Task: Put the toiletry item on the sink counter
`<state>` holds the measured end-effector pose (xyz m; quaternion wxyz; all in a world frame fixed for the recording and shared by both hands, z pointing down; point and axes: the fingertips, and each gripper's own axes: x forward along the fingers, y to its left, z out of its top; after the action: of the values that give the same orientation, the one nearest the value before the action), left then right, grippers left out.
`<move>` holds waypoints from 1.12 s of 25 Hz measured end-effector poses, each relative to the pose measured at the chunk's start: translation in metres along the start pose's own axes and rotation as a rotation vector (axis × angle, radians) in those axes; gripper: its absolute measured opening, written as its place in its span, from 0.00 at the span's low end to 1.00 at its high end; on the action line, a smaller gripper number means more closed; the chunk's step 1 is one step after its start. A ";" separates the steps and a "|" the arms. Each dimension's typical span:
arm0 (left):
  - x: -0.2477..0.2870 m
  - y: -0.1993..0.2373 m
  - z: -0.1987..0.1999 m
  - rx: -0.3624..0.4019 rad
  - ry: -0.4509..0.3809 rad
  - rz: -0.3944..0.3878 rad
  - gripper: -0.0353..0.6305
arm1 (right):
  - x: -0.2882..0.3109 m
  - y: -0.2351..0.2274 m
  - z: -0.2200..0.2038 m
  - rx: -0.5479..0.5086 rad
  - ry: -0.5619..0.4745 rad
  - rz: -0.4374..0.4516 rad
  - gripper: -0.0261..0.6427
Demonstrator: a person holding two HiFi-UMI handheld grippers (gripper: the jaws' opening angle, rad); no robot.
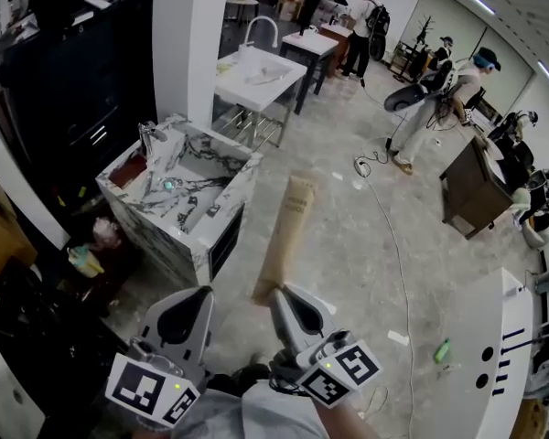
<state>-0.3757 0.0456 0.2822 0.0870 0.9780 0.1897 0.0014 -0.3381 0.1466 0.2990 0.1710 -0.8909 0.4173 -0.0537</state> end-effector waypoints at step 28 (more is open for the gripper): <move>0.141 -0.106 -0.018 0.010 -0.010 -0.010 0.06 | -0.053 -0.149 0.053 0.002 0.012 0.025 0.05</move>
<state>-0.2850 0.1973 0.2777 0.0829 0.9774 0.1944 -0.0047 -0.2513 0.2893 0.3038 0.1700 -0.8851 0.4294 -0.0575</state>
